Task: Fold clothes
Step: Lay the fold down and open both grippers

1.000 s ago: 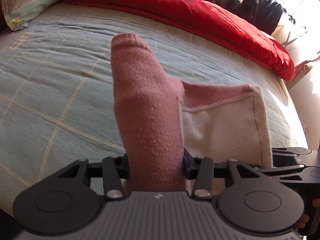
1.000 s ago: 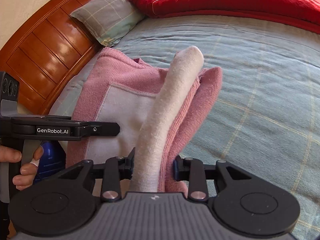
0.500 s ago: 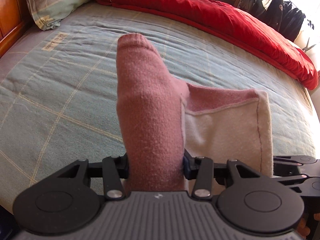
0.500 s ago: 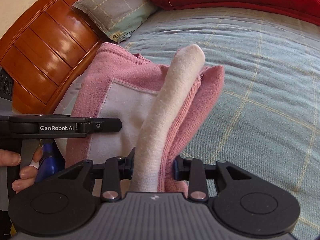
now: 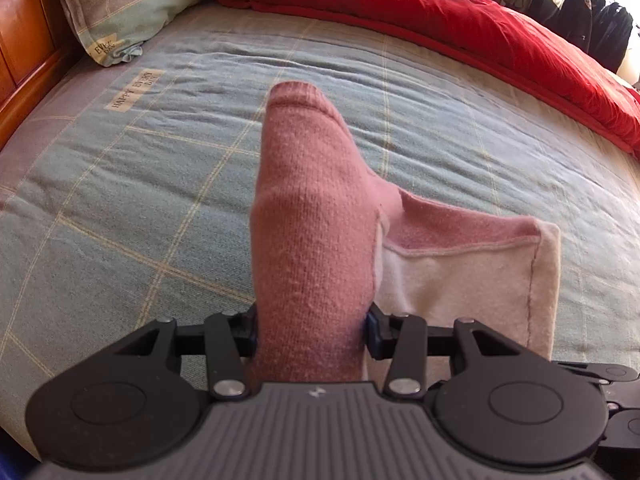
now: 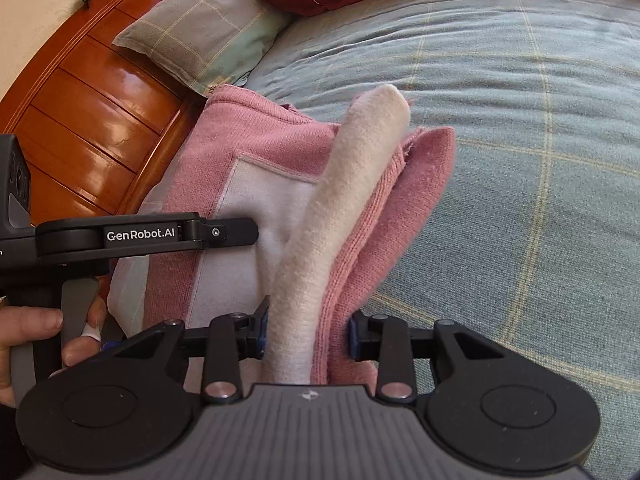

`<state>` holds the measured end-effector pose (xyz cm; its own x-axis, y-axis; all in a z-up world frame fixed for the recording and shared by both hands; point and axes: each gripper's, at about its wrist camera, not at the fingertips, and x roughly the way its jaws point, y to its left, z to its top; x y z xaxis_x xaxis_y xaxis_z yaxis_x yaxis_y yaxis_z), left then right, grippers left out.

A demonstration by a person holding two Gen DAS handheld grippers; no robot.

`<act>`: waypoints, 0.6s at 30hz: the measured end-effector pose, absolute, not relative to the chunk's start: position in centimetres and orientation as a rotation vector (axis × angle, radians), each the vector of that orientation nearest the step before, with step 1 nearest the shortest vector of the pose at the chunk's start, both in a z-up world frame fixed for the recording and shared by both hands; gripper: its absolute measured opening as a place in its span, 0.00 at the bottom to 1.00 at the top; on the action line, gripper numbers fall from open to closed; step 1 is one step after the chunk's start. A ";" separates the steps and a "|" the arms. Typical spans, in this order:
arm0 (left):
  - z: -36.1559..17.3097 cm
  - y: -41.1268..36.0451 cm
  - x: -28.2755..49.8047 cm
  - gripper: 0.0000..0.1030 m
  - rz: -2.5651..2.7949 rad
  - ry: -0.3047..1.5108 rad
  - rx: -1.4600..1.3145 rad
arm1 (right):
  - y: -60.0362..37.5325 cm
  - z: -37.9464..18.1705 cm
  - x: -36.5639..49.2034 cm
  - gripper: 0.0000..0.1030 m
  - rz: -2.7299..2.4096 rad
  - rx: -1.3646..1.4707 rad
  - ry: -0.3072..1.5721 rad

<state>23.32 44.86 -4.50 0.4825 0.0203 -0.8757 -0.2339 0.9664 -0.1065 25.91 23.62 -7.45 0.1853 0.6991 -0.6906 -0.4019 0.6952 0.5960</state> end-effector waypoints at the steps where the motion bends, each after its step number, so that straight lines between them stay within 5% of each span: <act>1: -4.8 44.8 23.5 0.44 0.157 1.059 -0.218 | 23.5 -7.8 26.1 0.37 0.790 0.317 1.149; 18: -4.1 46.8 23.0 0.65 0.327 1.005 -0.198 | 20.1 -7.7 27.6 0.59 0.639 0.277 1.123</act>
